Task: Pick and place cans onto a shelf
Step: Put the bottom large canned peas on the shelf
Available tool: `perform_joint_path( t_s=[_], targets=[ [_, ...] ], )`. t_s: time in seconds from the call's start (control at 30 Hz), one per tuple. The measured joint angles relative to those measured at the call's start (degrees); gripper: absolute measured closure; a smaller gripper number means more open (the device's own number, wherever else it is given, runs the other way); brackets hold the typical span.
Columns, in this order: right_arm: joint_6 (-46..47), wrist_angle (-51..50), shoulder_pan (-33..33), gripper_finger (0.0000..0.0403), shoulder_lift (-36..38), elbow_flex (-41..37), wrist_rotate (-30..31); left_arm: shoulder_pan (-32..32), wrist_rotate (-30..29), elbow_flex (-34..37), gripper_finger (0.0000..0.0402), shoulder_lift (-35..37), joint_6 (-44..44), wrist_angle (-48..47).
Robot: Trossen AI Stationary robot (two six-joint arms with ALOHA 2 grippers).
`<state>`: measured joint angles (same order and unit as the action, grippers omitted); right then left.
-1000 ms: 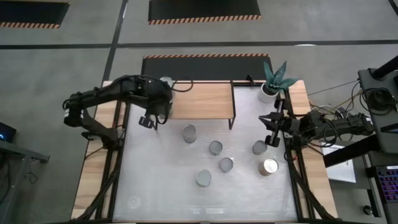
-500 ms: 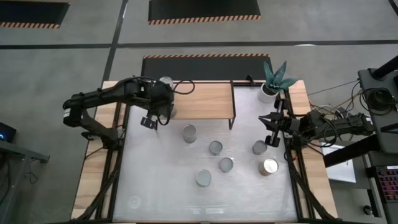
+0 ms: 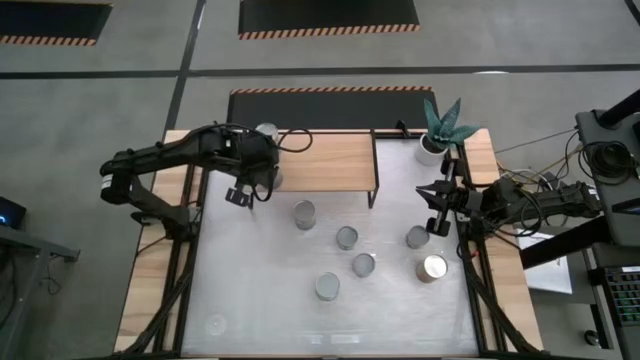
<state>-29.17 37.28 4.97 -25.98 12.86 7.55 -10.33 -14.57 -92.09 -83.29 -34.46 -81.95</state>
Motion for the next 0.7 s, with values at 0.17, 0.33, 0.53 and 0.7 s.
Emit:
perform_joint_path(
  t_s=[0.17,0.33,0.53,0.7],
  targets=[
    [0.0,0.0,0.0,0.0394,0.0,0.0,0.0,0.0,0.0,0.0,0.0382,0.0,0.2,0.1],
    [0.0,0.0,0.0,0.0394,0.0,0.0,0.0,0.0,0.0,0.0,0.0356,0.0,0.7,0.4],
    [0.0,0.2,0.0,0.0394,0.0,0.0,0.0,0.0,0.0,-0.3,0.0338,0.0,1.2,0.5],
    [0.0,0.3,0.0,0.0394,0.0,0.0,0.0,0.0,0.0,-1.5,0.0338,0.0,1.8,0.5]
  ],
)
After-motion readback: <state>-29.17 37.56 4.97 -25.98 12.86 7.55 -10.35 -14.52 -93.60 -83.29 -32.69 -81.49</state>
